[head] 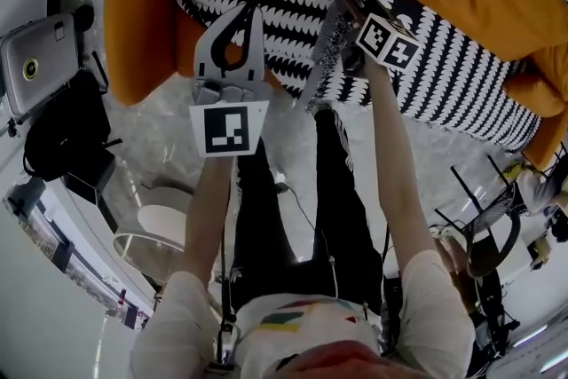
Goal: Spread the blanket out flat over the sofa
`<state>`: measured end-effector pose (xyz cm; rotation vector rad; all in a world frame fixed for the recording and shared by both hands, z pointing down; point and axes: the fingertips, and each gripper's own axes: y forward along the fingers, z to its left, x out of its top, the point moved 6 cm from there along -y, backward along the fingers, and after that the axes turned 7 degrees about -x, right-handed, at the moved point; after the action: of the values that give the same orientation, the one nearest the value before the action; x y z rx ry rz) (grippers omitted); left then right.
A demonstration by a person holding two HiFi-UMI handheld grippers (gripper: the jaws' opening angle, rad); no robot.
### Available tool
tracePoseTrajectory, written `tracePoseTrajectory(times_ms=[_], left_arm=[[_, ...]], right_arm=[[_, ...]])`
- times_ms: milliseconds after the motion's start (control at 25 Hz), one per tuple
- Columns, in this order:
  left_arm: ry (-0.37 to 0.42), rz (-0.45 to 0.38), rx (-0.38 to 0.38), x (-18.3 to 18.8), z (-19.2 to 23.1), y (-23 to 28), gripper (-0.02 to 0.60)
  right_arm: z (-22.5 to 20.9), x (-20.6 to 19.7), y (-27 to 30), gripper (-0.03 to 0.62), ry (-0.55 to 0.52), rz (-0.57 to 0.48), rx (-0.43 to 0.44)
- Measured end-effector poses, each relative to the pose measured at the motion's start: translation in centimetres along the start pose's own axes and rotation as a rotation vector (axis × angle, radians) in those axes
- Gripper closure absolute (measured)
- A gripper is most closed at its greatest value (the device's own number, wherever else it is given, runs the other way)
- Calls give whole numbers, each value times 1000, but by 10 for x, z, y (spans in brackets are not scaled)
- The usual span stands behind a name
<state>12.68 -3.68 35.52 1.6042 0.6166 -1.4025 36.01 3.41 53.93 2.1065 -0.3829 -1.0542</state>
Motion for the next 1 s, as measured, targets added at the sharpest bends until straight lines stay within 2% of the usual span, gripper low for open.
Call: tracePoseTrajectory(times_ms=[120,240,440,520,600,640,720,880,1000], left_arm=[[2,4,-2,-5,4,2,566],[-8,3,-7,-8,6,1,566],[-13,22,3,-13,5,5,566],[-21,12,20,-10,4,3,566],[-12,9,38,-9,5,-1,566],[-4,13,50,-9,7,-2,566],[0,14,84,-9,7,-5,566],[-6,-7,150,-4,2,-14,566],[-16,-21,183,-2,-1,-29,566]], right_arm=[[-6,-11,17,261,-14,57,-21],[-3,-12,22,261,-12,59,-32],[5,-13,24,274,-3,63,15],[7,-11,23,311,23,64,31],[8,-11,23,375,60,67,28],[7,-11,24,419,69,71,23],[3,-10,24,571,57,79,29],[3,-8,10,576,-12,59,81],[20,-2,-13,577,-82,17,113]])
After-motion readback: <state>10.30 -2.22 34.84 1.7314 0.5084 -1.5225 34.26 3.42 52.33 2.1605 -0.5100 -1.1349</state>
